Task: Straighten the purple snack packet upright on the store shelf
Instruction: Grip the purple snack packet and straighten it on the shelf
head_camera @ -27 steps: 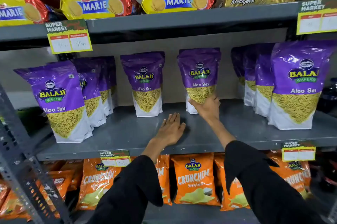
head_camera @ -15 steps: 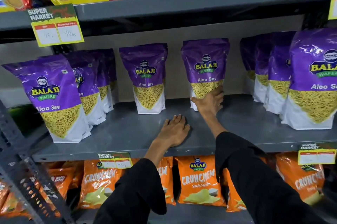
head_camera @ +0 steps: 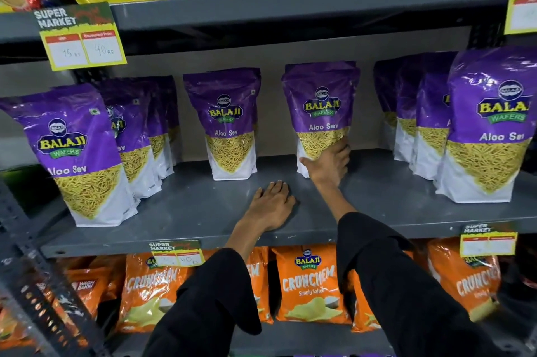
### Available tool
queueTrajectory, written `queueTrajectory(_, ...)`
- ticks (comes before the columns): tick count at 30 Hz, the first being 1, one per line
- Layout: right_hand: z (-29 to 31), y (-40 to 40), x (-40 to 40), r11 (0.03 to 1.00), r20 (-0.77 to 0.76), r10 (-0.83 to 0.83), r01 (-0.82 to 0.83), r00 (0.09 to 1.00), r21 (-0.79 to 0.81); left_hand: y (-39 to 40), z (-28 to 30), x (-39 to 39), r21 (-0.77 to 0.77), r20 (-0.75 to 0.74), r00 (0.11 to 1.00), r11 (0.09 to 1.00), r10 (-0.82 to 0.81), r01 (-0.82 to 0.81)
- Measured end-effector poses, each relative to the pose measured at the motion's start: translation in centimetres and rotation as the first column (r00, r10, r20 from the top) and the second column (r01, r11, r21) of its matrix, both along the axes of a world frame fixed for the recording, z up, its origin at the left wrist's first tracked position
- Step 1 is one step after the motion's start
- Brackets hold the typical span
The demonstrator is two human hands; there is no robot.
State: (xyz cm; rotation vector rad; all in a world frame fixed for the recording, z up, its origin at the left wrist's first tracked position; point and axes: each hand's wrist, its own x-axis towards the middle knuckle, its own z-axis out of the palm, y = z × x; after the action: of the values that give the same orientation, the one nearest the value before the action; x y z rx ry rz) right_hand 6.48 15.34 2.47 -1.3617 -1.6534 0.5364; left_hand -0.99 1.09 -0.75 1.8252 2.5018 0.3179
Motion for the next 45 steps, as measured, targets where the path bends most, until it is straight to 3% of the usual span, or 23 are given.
queueTrajectory(16,-0.8,-6.1,6.0,0.998,0.009,0.041,-0.042,0.999,0.056,-0.7,0.9,1.0,-0.072,-0.002,0.999,0.997,0.042,-0.042)
queueTrajectory(45,-3.1,-10.1,9.9,0.98,-0.019,-0.072,0.074,0.997,0.184,-0.5,0.6,1.0,-0.037,-0.041,0.999,0.999,0.035,-0.037)
